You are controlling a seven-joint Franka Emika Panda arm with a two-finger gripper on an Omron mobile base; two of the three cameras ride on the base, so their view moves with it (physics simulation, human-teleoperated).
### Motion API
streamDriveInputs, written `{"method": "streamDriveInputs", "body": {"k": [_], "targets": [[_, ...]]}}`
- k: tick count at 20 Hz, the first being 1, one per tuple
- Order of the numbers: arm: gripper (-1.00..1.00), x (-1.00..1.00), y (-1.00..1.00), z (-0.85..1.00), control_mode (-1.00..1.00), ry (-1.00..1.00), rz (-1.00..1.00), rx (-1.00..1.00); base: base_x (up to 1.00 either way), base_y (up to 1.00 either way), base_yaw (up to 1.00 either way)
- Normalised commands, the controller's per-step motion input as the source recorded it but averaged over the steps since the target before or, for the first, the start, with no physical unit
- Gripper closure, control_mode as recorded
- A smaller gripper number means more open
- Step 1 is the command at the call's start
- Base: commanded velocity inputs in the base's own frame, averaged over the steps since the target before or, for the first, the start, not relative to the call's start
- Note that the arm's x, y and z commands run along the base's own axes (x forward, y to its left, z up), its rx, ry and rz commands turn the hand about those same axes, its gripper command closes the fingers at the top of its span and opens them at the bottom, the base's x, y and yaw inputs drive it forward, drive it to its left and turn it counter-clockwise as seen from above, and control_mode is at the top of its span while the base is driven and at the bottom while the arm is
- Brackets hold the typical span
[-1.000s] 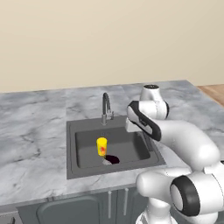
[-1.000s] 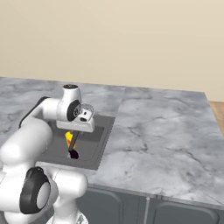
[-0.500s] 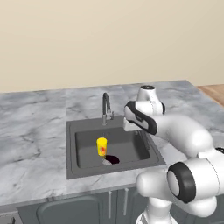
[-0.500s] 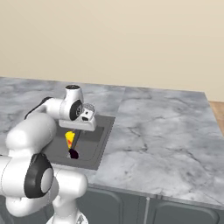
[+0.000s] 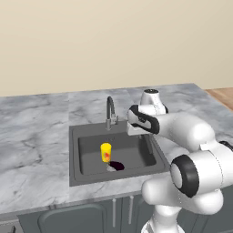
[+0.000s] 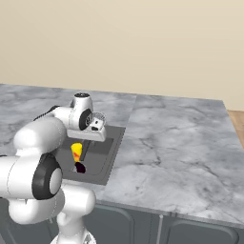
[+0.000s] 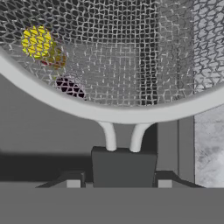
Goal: Pick the cup and strainer and place them in the sink. Then turn on the water.
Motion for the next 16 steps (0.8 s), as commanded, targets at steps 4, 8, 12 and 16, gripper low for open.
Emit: {"method": "streamDriveInputs", "body": {"k": [4, 8, 12, 16], "targets": [[1.0, 0.18, 0.04, -0.11, -1.0, 0.0, 0.0, 0.0, 0.0, 0.0, 0.0], [1.0, 0.11, 0.04, -0.14, -1.0, 0.0, 0.0, 0.0, 0.0, 0.0, 0.0], [1.0, 0.13, 0.08, -0.15, -1.0, 0.0, 0.0, 0.0, 0.0, 0.0, 0.0], [1.0, 0.08, 0.03, -0.21, -1.0, 0.0, 0.0, 0.0, 0.0, 0.0, 0.0]]}}
